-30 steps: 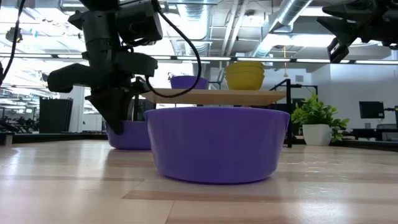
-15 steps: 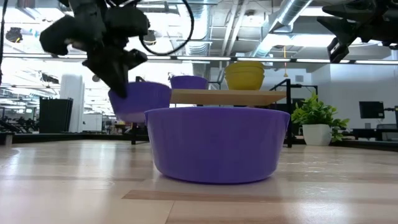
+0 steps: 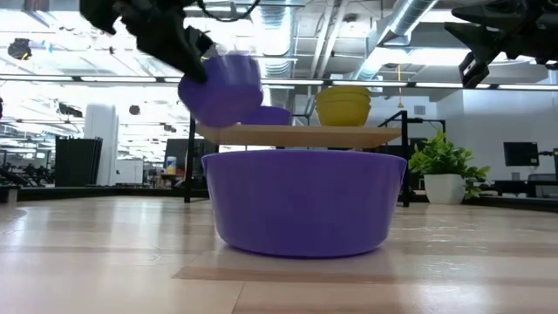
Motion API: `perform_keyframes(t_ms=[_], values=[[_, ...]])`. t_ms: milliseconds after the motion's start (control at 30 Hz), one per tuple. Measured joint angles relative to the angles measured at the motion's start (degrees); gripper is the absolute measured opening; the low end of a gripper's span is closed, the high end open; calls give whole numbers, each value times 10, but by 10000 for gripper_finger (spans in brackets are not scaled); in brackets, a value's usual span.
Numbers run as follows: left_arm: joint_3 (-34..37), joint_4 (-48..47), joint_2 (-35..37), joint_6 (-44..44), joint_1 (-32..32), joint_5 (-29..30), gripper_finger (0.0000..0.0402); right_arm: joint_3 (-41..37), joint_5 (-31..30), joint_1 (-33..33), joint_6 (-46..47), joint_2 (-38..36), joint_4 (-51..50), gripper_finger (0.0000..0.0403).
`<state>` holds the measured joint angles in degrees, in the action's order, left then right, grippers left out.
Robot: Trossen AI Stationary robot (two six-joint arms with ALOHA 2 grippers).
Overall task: Pick & Place Mini bowls
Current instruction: Stack the top blue bowl on top of the blue bowl on the shelf
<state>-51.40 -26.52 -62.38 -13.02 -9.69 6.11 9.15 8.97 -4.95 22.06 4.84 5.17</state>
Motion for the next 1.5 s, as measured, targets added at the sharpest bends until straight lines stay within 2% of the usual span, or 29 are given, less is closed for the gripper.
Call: perform_keyframes(t_ms=[200, 567, 800, 1067, 1267, 1500], values=[[0, 56, 30, 7, 0, 0, 5, 0, -1, 0, 0, 0, 0, 72], [0, 148, 88, 91, 0, 15, 5, 0, -1, 0, 4, 0, 0, 72], [0, 231, 91, 108, 0, 29, 5, 0, 0, 0, 4, 0, 0, 72], [-3, 239, 91, 108, 0, 53, 4, 0, 0, 0, 4, 0, 0, 72], [-84, 229, 72, 82, 1, 95, 4, 0, 0, 0, 4, 0, 0, 72], [-222, 134, 3, -18, 19, 156, 3, 0, 0, 0, 4, 0, -1, 72]])
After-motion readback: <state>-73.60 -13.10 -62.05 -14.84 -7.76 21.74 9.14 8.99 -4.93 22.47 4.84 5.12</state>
